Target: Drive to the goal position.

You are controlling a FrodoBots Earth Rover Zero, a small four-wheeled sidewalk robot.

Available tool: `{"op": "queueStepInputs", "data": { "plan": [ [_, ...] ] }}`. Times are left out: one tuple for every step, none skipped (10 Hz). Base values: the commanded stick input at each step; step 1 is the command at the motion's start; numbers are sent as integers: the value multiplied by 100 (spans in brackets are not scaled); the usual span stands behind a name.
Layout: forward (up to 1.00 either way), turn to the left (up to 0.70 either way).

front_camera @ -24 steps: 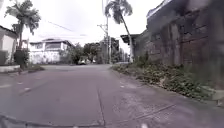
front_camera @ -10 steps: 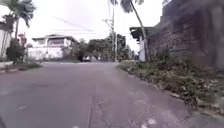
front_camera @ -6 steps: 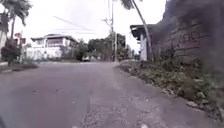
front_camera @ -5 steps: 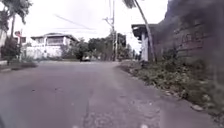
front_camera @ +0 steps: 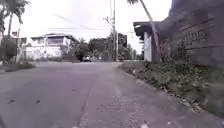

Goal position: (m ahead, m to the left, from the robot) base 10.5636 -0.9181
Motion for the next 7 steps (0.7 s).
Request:
{"op": "queueStepInputs", "data": {
  "plan": [
    [100,11],
    [100,1],
    [100,1],
    [100,1],
    [100,1],
    [100,1],
    [100,1]
  ]
}}
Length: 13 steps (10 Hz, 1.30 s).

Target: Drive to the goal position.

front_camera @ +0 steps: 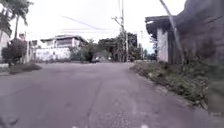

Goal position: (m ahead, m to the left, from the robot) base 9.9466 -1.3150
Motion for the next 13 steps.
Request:
{"op": "queueStepInputs", "data": {
  "plan": [
    [100,1],
    [100,1],
    [100,1],
    [100,1],
    [100,1],
    [100,1],
    [100,1],
    [100,1],
    [100,1],
    [100,1],
    [100,1],
    [100,1],
    [100,1]
  ]
}}
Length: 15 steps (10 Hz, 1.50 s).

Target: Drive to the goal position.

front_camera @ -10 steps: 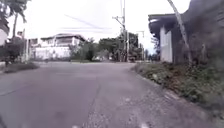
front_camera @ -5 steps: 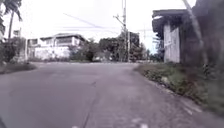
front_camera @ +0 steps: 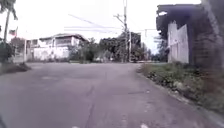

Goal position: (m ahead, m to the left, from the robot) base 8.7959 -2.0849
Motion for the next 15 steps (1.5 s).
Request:
{"op": "queueStepInputs", "data": {
  "plan": [
    [100,1],
    [100,1],
    [100,1],
    [100,1],
    [100,1],
    [100,1],
    [100,1],
    [100,1],
    [100,1],
    [100,1],
    [100,1],
    [100,1],
    [0,0],
    [0,0],
    [0,0]
  ]
}}
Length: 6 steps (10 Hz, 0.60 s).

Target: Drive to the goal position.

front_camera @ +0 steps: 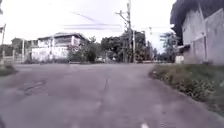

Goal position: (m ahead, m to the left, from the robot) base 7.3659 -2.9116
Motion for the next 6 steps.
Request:
{"op": "queueStepInputs", "data": {
  "plan": [
    [0,0],
    [0,0],
    [0,0],
    [0,0],
    [0,0],
    [0,0]
  ]
}}
